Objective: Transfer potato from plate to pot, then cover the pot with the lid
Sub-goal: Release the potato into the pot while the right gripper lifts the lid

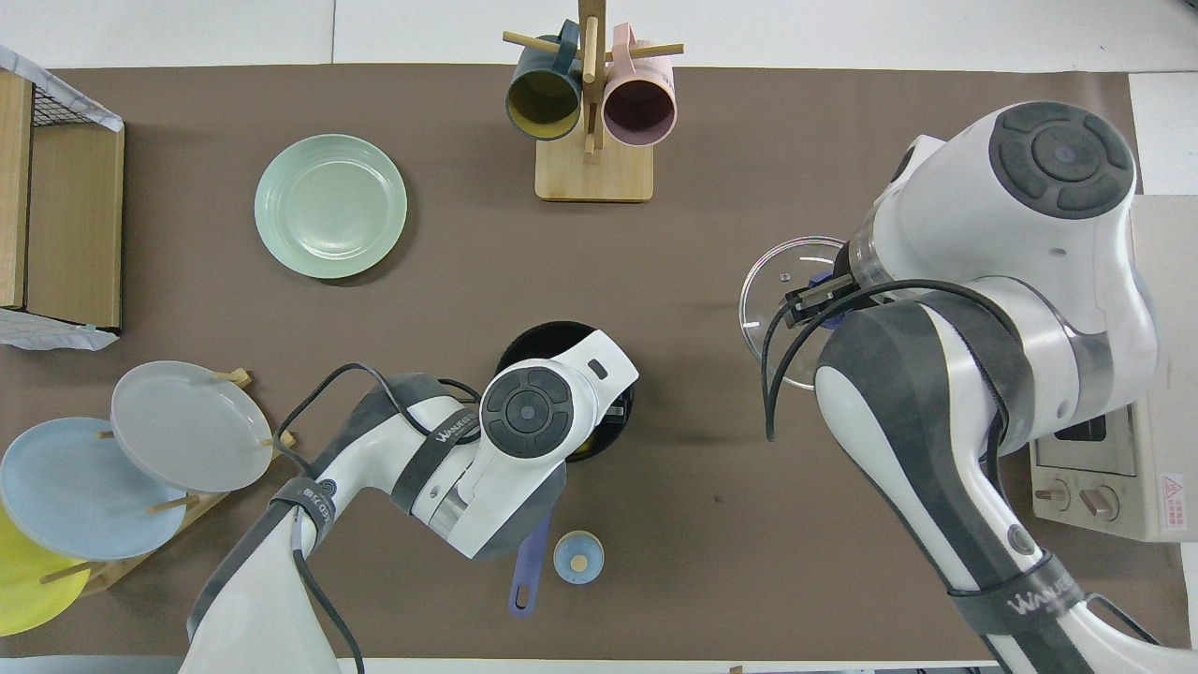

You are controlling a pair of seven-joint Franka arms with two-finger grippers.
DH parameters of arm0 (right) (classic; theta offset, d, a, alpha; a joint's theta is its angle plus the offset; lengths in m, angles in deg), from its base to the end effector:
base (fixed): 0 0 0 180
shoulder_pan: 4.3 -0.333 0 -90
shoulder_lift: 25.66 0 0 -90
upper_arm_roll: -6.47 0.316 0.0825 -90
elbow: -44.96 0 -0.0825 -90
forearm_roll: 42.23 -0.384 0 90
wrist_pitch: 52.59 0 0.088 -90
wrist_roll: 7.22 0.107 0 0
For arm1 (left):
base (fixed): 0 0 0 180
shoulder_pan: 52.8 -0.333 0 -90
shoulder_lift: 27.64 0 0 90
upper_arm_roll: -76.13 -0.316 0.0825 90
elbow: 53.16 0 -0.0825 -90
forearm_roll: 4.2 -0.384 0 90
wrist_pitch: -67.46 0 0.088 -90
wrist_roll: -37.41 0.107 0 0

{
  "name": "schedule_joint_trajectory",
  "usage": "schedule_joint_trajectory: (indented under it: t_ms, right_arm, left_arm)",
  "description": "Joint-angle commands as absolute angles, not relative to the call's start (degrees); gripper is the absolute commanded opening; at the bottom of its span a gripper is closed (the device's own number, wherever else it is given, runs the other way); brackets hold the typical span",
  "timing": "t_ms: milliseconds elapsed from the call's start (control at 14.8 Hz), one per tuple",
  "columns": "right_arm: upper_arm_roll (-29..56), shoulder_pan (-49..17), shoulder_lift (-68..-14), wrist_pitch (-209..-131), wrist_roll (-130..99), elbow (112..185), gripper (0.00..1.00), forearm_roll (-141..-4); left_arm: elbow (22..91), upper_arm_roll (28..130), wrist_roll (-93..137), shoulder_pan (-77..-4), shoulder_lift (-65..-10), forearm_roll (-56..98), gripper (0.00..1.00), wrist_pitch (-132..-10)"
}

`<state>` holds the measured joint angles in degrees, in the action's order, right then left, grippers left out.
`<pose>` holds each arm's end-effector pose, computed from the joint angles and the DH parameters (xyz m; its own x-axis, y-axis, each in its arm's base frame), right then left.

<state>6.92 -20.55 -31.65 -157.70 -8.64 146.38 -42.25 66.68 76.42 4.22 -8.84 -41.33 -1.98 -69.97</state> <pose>0.5649 0.1693 0.4920 0.9497 0.3107 -0.0401 0.3108 -0.9505 -0.0021 0.4191 -0.4085 0.3151 0.9858 -0.1631 0.0405 -0.1654 -0.9843 0.0615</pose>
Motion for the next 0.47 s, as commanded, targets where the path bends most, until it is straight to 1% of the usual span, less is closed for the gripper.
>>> schedule_joint_trajectory:
  t_ms: [0,203,271,406]
  right_arm:
    - [7.1,-22.4,-32.4,-158.1,-6.3,145.2,0.0,-43.4]
    - [7.1,-22.4,-32.2,-158.4,-6.3,146.1,0.0,-43.4]
    - [7.1,-22.4,-32.1,-158.8,-6.3,146.3,0.0,-43.4]
    - [7.1,-22.4,-32.2,-159.1,-6.3,146.4,0.0,-43.4]
  left_arm:
    - [67.7,75.7,3.8,-7.7,-40.6,-2.7,1.0,-70.3]
    - [66.2,75.2,4.5,-9.3,-38.0,-2.7,1.0,-67.3]
    - [64.1,75.3,5.0,-11.0,-37.1,-2.7,1.0,-64.1]
    - [57.4,75.4,6.9,-14.8,-35.3,-2.4,1.0,-53.7]
